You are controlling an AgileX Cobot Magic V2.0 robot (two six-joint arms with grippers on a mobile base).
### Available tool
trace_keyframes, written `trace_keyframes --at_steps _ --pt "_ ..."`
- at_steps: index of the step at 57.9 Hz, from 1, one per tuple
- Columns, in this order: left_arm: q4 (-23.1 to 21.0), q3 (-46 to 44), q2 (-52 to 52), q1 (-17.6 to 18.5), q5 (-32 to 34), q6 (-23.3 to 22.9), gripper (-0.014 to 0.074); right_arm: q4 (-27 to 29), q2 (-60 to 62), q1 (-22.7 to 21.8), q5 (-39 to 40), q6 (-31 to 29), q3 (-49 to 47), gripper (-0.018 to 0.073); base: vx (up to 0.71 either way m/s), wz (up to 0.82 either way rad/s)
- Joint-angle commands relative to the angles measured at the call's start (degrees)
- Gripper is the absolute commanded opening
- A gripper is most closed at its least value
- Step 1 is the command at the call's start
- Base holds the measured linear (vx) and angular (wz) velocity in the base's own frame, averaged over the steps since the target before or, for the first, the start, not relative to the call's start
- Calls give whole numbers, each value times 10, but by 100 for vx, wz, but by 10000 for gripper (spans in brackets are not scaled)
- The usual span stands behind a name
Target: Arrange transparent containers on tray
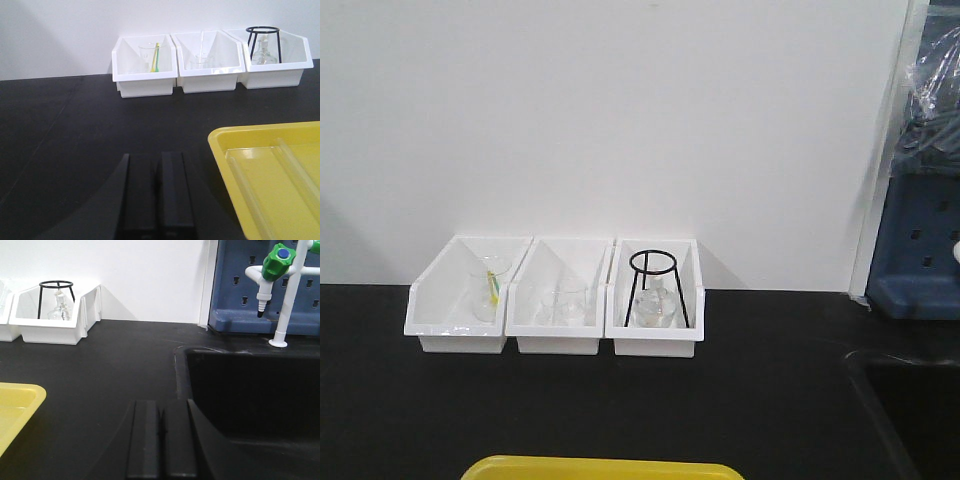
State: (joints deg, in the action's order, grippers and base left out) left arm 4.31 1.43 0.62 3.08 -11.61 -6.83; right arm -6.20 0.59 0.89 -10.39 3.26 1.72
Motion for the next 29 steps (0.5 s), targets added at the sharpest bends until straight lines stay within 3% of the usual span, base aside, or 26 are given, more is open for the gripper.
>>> trace_keyframes --at_steps 1,29 --pt "-3 22 2 -1 43 -6 -8 0 -1 -4 46 -5 5 -13 0 0" --pt "-3 22 2 -1 43 -6 -8 0 -1 -4 46 -5 5 -13 0 0"
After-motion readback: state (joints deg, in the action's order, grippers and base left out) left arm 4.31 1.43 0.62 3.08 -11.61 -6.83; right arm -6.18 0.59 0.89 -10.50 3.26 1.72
